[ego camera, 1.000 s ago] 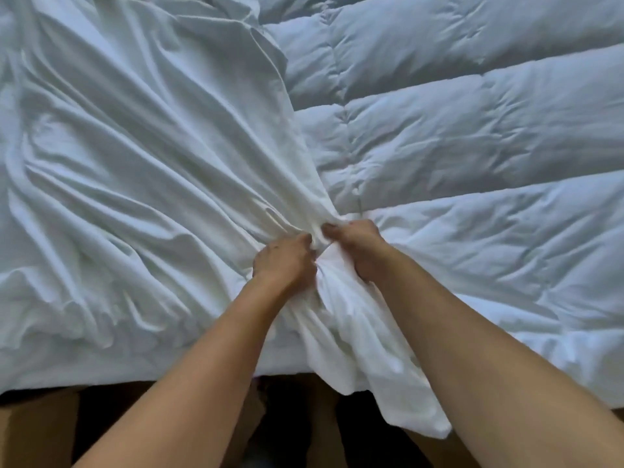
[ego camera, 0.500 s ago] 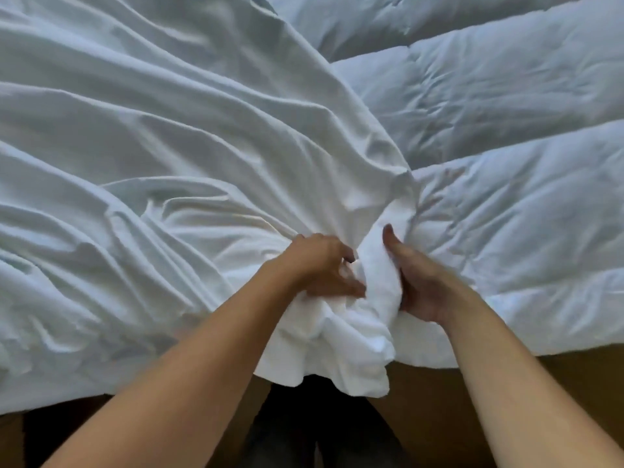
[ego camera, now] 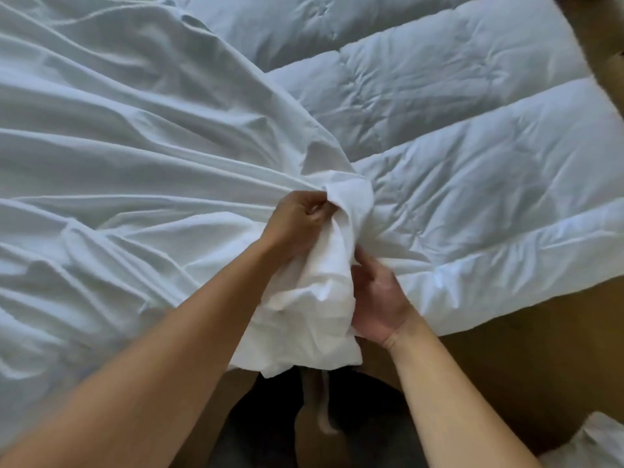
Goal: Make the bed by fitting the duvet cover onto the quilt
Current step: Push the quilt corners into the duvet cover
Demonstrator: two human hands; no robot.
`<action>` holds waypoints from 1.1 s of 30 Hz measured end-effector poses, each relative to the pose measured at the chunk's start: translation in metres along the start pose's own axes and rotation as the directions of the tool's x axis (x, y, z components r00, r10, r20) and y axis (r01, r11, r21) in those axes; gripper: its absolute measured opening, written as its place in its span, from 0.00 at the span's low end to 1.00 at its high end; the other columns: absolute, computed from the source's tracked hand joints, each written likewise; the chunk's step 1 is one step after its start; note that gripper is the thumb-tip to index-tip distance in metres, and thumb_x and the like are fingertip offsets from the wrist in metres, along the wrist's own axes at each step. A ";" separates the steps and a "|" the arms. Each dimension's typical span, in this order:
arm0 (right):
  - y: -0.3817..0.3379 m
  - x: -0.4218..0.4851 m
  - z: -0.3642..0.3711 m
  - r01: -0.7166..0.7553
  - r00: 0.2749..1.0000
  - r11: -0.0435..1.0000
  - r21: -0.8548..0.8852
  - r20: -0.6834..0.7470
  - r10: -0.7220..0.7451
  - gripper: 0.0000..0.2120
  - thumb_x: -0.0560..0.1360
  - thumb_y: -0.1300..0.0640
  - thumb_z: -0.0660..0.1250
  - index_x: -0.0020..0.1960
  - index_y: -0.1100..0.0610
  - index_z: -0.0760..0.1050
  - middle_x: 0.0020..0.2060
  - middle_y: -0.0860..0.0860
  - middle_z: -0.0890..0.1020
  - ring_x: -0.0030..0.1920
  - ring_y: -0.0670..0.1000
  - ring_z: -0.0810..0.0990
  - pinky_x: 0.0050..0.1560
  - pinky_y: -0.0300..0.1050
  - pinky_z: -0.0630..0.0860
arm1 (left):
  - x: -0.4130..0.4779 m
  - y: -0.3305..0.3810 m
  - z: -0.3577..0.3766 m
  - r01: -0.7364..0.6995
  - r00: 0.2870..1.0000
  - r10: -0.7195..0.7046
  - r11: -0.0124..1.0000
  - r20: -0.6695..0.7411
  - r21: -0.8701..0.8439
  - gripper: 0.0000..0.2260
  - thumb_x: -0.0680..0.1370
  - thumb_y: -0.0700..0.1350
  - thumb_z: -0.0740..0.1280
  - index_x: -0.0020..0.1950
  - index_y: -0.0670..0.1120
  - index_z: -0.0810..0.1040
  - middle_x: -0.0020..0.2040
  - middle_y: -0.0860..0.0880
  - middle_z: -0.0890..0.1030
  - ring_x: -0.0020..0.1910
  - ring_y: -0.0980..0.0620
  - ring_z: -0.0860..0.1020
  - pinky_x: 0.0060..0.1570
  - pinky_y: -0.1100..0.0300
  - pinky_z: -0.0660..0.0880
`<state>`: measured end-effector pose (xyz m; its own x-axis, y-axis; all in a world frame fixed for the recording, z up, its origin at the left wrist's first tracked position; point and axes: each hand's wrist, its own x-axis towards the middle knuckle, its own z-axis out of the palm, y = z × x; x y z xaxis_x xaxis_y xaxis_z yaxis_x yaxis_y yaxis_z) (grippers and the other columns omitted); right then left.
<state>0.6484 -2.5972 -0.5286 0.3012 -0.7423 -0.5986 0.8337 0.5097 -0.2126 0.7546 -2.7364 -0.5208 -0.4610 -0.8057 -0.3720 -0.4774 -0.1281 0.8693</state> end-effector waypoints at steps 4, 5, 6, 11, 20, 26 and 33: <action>0.018 0.018 -0.005 0.062 0.938 0.778 -0.625 -0.228 -0.259 0.17 0.70 0.60 0.72 0.59 0.57 0.80 0.50 0.57 0.85 0.52 0.54 0.85 0.48 0.47 0.83 | -0.029 -0.017 -0.001 -0.083 0.993 0.111 0.910 -0.045 0.405 0.09 0.80 0.44 0.69 0.57 0.49 0.86 0.59 0.51 0.83 0.58 0.55 0.78 0.55 0.68 0.69; 0.022 0.021 -0.006 0.075 0.949 0.717 -0.693 -0.172 -0.265 0.19 0.68 0.57 0.73 0.59 0.57 0.79 0.49 0.54 0.86 0.50 0.49 0.85 0.46 0.43 0.82 | -0.039 -0.020 -0.002 -0.046 0.984 0.128 0.861 -0.128 0.507 0.10 0.79 0.46 0.70 0.60 0.50 0.85 0.59 0.49 0.81 0.57 0.51 0.78 0.57 0.63 0.70; 0.026 0.024 -0.005 0.086 0.959 0.669 -0.738 -0.121 -0.257 0.19 0.68 0.54 0.73 0.58 0.57 0.80 0.48 0.52 0.86 0.50 0.47 0.85 0.48 0.43 0.82 | -0.053 -0.022 -0.001 0.007 0.960 0.156 0.817 -0.233 0.577 0.12 0.78 0.48 0.71 0.61 0.51 0.84 0.56 0.49 0.80 0.54 0.50 0.77 0.55 0.59 0.72; 0.041 0.027 0.004 0.141 0.920 0.561 -0.815 -0.102 -0.380 0.23 0.64 0.42 0.74 0.52 0.55 0.78 0.45 0.50 0.85 0.49 0.49 0.84 0.50 0.51 0.83 | -0.138 -0.030 0.011 0.092 0.733 0.244 0.889 -0.634 0.449 0.04 0.77 0.49 0.70 0.50 0.52 0.78 0.37 0.57 0.75 0.35 0.59 0.74 0.39 0.70 0.69; 0.029 0.010 -0.027 0.080 0.919 0.641 -0.763 -0.192 -0.343 0.07 0.73 0.62 0.72 0.50 0.54 0.81 0.45 0.48 0.86 0.48 0.48 0.84 0.46 0.46 0.82 | -0.167 -0.064 0.065 0.390 0.410 -0.858 0.471 -0.309 -0.791 0.15 0.77 0.54 0.70 0.55 0.44 0.81 0.49 0.43 0.84 0.43 0.46 0.81 0.40 0.55 0.78; 0.025 0.018 -0.028 0.001 0.867 0.642 -0.767 -0.319 -0.382 0.07 0.72 0.59 0.68 0.48 0.56 0.81 0.44 0.53 0.86 0.45 0.55 0.85 0.42 0.59 0.84 | -0.115 -0.033 0.021 0.359 0.637 -0.727 0.574 -0.257 -0.736 0.25 0.69 0.64 0.76 0.59 0.51 0.82 0.53 0.49 0.86 0.51 0.47 0.85 0.51 0.49 0.82; 0.016 0.017 -0.022 0.030 0.848 0.459 -0.888 -0.221 -0.482 0.10 0.75 0.62 0.62 0.44 0.50 0.78 0.38 0.52 0.81 0.30 0.52 0.81 0.26 0.44 0.78 | -0.065 -0.005 -0.053 0.415 0.746 -0.577 0.793 -0.332 -0.445 0.09 0.83 0.50 0.62 0.48 0.48 0.76 0.38 0.48 0.81 0.25 0.55 0.80 0.24 0.61 0.76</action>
<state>0.6564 -2.5924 -0.5593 -0.2491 -0.7791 -0.5753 -0.0198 0.5980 -0.8012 0.8270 -2.7139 -0.4830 0.1802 -0.7192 -0.6710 -0.2372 -0.6938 0.6800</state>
